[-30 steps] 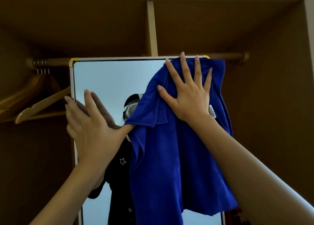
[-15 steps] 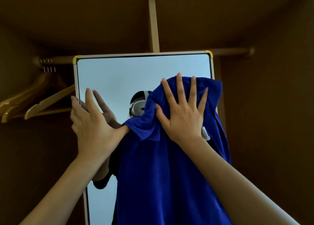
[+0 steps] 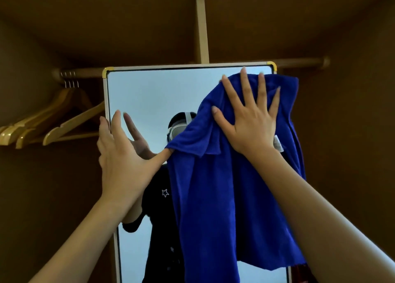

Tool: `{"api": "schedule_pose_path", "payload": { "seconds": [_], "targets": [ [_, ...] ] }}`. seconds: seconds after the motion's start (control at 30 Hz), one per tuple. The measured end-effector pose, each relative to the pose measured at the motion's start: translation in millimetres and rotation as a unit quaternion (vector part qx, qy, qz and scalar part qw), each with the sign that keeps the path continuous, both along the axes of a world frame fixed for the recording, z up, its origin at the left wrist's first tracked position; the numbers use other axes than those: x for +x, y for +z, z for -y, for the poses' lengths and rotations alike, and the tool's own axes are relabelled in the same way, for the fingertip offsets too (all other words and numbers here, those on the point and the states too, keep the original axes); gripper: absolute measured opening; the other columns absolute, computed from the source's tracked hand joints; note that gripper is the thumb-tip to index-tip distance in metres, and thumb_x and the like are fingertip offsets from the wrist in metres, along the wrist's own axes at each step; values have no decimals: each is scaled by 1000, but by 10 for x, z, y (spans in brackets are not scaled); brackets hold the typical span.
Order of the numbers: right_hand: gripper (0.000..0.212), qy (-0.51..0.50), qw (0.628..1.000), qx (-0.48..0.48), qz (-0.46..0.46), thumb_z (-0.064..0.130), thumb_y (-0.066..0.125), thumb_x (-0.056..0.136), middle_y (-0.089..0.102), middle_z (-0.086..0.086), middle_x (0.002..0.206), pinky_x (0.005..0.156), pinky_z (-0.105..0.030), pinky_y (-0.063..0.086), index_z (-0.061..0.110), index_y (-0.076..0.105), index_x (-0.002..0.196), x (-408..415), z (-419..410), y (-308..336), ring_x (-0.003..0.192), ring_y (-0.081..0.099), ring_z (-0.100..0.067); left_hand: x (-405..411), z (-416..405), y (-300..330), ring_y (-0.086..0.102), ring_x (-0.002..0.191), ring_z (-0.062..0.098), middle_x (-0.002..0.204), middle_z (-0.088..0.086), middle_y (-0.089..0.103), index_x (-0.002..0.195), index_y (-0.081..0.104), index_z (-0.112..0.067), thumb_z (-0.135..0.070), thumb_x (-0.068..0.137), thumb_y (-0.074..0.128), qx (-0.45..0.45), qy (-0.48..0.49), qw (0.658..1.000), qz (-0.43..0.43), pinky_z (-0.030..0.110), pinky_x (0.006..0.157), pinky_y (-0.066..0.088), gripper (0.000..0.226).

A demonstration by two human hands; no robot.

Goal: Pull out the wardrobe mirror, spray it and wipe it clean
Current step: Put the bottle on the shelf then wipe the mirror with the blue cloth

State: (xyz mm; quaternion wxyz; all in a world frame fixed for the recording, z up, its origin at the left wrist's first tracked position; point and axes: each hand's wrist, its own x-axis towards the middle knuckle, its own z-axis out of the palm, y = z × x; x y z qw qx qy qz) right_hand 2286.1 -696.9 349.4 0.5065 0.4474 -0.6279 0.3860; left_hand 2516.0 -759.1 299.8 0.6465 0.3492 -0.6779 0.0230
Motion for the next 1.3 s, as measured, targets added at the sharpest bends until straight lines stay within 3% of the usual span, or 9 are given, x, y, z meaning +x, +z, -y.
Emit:
{"api": "schedule_pose_path", "payload": {
  "seconds": [0.2,0.4,0.63,0.8,1.07,1.3],
  "targets": [
    [67,-3,1000,9,30,69,14,93,2,2,164,116,-60,-3,42,6,153,-14,-57,-394,150,-7,-30,-63,-13,-62,14,145,41,159,21,5,153,6,-21,-65,55,78,16,58,998,28,56,111,29,129],
    [66,7,999,8,50,67,19,94,4,1,164,115,-62,-4,41,8,154,235,40,-592,149,-6,-32,53,4,-152,21,143,34,156,16,17,152,12,-20,-51,60,82,-5,33,999,24,50,108,35,120],
    [67,8,999,18,26,69,20,93,5,2,164,115,-63,-2,41,7,153,222,37,-601,149,-6,-31,124,-25,-519,27,144,29,159,7,19,154,2,-24,-62,56,78,115,-22,993,-15,49,108,36,130],
    [67,1,1000,11,26,68,19,94,6,0,163,115,-64,-1,39,10,154,295,67,-604,149,-3,-33,145,-72,-624,26,145,27,160,4,20,154,8,-19,-66,58,74,146,-27,989,-17,45,110,33,125],
    [66,19,998,44,-42,65,25,94,7,0,163,115,-62,-3,39,12,154,839,313,-672,149,1,-34,285,-67,-629,23,146,24,162,1,14,155,4,-21,-49,67,80,153,-62,986,22,39,111,31,120],
    [65,20,995,61,-73,63,28,95,9,1,163,116,-59,-4,38,15,154,885,324,-954,150,2,-31,446,9,-698,11,148,13,163,-5,7,155,-3,-23,-19,79,78,165,-164,972,42,23,108,20,111]
  ]
}}
